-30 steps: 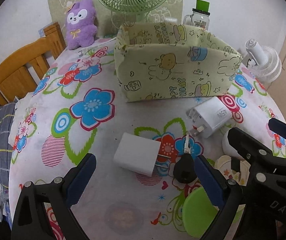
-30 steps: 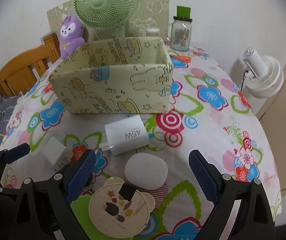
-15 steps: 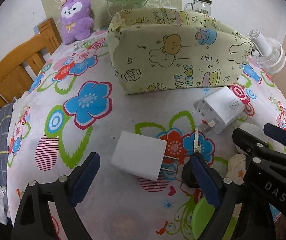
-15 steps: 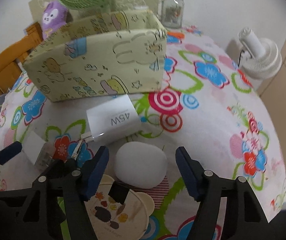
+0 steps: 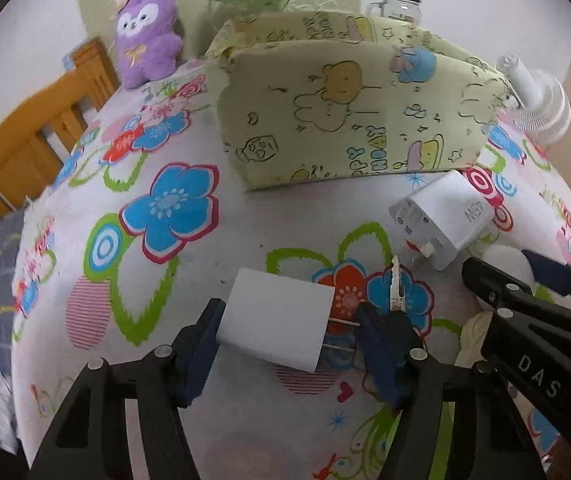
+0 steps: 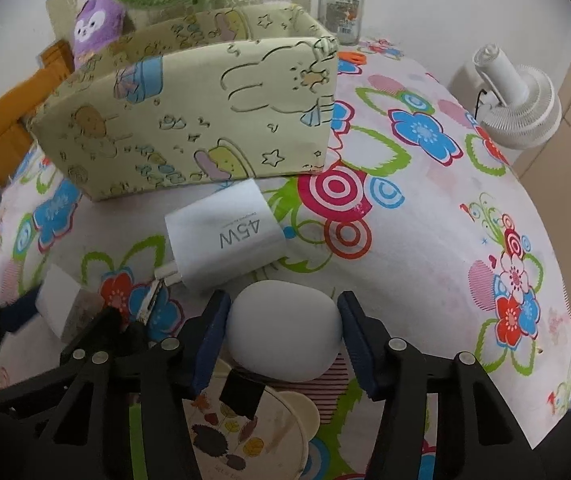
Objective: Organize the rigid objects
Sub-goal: 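Close the right tool on the puck while the left tool grasps the cube charger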
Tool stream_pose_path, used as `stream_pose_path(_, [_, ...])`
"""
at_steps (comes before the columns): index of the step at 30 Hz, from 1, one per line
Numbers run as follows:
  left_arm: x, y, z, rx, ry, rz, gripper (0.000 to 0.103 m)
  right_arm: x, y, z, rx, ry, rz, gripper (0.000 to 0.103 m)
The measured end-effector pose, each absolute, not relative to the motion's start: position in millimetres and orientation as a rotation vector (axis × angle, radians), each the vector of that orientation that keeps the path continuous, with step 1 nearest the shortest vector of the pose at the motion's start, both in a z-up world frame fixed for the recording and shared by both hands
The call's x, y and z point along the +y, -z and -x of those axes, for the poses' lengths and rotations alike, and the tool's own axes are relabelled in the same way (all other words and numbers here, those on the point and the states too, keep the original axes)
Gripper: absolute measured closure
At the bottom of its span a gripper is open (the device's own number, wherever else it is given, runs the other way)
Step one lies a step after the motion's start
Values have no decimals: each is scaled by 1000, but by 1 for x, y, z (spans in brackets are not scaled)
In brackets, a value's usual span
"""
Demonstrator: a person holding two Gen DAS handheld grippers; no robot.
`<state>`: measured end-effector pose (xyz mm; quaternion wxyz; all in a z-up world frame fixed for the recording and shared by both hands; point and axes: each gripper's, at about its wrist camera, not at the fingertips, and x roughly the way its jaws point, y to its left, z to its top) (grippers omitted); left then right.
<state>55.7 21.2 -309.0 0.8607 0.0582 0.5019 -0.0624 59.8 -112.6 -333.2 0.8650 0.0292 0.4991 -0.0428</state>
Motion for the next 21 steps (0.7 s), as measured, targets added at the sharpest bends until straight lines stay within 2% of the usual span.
stream_pose_path(5, [29,306,-62,1076,138,-40,35,-110,332,-58,1040,85,-40,45])
stream_pose_path(21, [19,277,-59,1031,158,-31,36,-117,297,-56,974,110,-25,45])
